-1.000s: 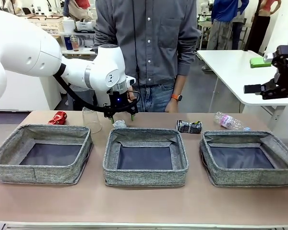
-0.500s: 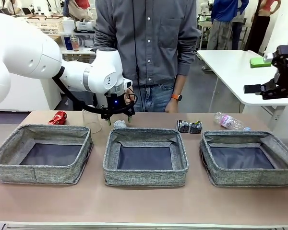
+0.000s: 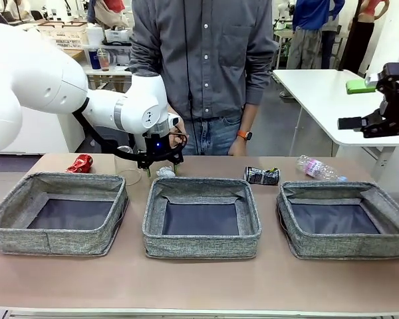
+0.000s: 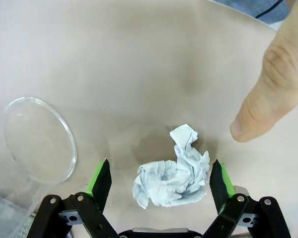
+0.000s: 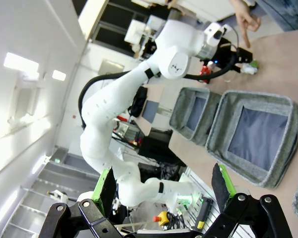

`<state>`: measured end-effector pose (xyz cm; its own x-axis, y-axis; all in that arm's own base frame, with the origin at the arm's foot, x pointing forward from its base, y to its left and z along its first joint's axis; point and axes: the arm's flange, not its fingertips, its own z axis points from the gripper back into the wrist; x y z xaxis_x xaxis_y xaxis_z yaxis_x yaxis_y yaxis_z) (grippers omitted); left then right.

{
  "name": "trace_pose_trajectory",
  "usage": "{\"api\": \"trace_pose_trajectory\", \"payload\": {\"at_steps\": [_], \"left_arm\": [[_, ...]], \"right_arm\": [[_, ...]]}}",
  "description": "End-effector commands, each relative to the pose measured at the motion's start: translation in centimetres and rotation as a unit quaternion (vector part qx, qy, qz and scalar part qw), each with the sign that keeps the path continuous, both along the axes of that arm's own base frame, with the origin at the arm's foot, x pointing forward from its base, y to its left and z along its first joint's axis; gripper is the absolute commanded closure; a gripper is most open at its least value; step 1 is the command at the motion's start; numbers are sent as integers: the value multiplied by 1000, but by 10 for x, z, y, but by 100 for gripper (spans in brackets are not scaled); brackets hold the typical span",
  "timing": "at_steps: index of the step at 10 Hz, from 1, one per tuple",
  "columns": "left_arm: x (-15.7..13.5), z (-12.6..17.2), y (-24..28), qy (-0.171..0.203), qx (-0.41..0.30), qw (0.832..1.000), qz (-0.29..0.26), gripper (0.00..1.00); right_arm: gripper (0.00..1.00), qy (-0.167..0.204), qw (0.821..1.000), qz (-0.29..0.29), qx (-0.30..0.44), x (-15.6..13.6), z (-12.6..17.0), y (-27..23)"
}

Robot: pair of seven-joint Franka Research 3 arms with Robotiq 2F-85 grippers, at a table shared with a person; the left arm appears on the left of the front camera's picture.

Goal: Sort the waste into the appropriate baskets.
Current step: Pick up the waste item pointed out by the person.

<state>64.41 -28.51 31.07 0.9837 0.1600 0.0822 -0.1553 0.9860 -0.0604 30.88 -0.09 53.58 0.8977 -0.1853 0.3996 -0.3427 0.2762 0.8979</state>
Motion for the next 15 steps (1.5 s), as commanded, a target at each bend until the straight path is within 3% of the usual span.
{"api": "trace_pose_trajectory", "payload": {"at_steps": [1,5,7,10,11,12,13,15], "left_arm": [[6,-6,1,3,5,1000,-2,0],[9,-18,-4,40,-12,999,-21,0],[8,-24,-8,77,-7,997,-28,0],[7,-23,-7,84,-7,996,-33,0],[6,-22,-8,90,-3,995,-31,59],[4,-21,-9,94,2,995,-27,58],[2,-19,-9,92,8,995,-23,100],[1,-18,-10,89,14,996,-20,100]], "right_arm": [[0,-15,1000,2,8,4,1,2],[0,-15,1000,2,8,4,1,2],[0,-15,1000,2,8,4,1,2],[0,-15,1000,2,8,4,1,2],[0,-15,1000,2,8,4,1,2],[0,-15,1000,2,8,4,1,2],[0,-15,1000,2,8,4,1,2],[0,-15,1000,2,8,4,1,2]]}}
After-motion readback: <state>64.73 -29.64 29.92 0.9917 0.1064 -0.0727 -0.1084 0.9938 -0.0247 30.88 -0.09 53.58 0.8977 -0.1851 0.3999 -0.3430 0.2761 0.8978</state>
